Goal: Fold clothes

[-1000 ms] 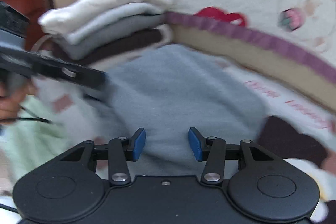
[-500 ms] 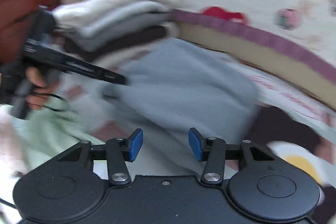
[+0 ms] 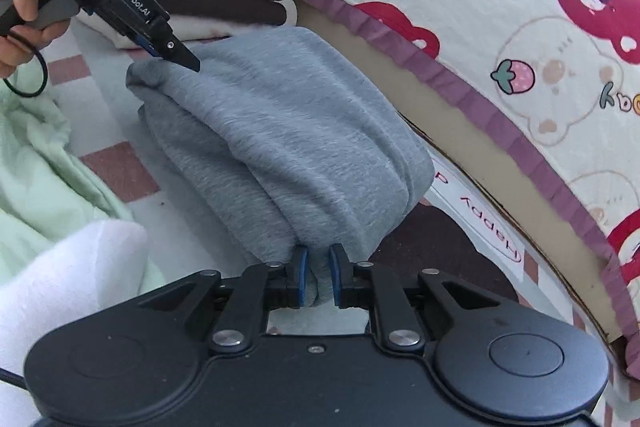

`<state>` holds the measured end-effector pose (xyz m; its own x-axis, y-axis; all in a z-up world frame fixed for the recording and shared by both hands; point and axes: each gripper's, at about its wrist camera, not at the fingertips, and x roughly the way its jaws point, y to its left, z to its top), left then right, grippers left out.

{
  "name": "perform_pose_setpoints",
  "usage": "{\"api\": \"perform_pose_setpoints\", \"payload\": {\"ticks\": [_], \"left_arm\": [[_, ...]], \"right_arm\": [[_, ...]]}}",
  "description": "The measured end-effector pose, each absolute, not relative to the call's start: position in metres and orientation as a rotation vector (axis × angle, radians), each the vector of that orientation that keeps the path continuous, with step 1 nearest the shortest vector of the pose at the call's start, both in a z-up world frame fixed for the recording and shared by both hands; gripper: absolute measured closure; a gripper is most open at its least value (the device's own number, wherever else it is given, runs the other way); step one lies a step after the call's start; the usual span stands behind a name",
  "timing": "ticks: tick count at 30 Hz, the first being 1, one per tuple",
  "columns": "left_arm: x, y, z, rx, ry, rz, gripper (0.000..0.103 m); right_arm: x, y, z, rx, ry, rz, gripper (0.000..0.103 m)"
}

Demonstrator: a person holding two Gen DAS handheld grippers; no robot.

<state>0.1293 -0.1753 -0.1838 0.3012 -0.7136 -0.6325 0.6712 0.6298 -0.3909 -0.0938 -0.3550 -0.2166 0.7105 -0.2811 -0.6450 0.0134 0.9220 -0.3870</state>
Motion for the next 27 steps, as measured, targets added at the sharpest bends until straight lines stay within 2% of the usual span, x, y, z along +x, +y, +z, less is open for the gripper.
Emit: {"api": "perform_pose_setpoints", "payload": {"ticks": [5, 7, 9, 10, 11, 15, 16, 17, 19, 24, 27], "left_arm": [[0.138, -0.180, -0.183, -0.064, 0.887, -0.916, 0.070], [0.143, -0.183, -0.183, -0.057, 0.892, -0.905, 0.078], [0.146, -0.185, -0.183, -0.054, 0.894, -0.896, 0.080], [0.146, -0.185, -0.183, -0.055, 0.892, -0.895, 0.080], [0.146, -0.185, -0.184, -0.055, 0.891, -0.893, 0.080], [0.145, -0.186, -0.185, -0.058, 0.885, -0.887, 0.081], [0.145, -0.186, -0.186, -0.059, 0.883, -0.885, 0.081], [0.145, -0.186, -0.186, -0.060, 0.881, -0.884, 0.081], [0.147, -0.185, -0.186, -0.077, 0.886, -0.882, 0.081], [0.142, -0.188, -0.186, -0.083, 0.871, -0.841, 0.081], [0.140, -0.191, -0.184, -0.060, 0.857, -0.838, 0.081]], "right_arm": [[-0.090, -0.365, -0.211, -0.283, 0.764, -0.154, 0.086], [-0.091, -0.365, -0.210, -0.271, 0.753, -0.148, 0.086], [-0.097, -0.366, -0.206, -0.236, 0.732, -0.120, 0.085], [-0.100, -0.368, -0.203, -0.197, 0.716, -0.086, 0.083], [-0.101, -0.369, -0.201, -0.169, 0.714, -0.070, 0.077], [-0.092, -0.362, -0.206, -0.226, 0.706, -0.099, 0.074], [-0.088, -0.359, -0.208, -0.242, 0.701, -0.098, 0.067], [-0.086, -0.359, -0.209, -0.229, 0.694, -0.085, 0.054], [-0.080, -0.359, -0.209, -0.207, 0.685, -0.083, 0.048], [-0.064, -0.359, -0.205, -0.159, 0.672, -0.119, 0.048], [-0.056, -0.348, -0.213, -0.281, 0.702, -0.168, 0.050]]}}
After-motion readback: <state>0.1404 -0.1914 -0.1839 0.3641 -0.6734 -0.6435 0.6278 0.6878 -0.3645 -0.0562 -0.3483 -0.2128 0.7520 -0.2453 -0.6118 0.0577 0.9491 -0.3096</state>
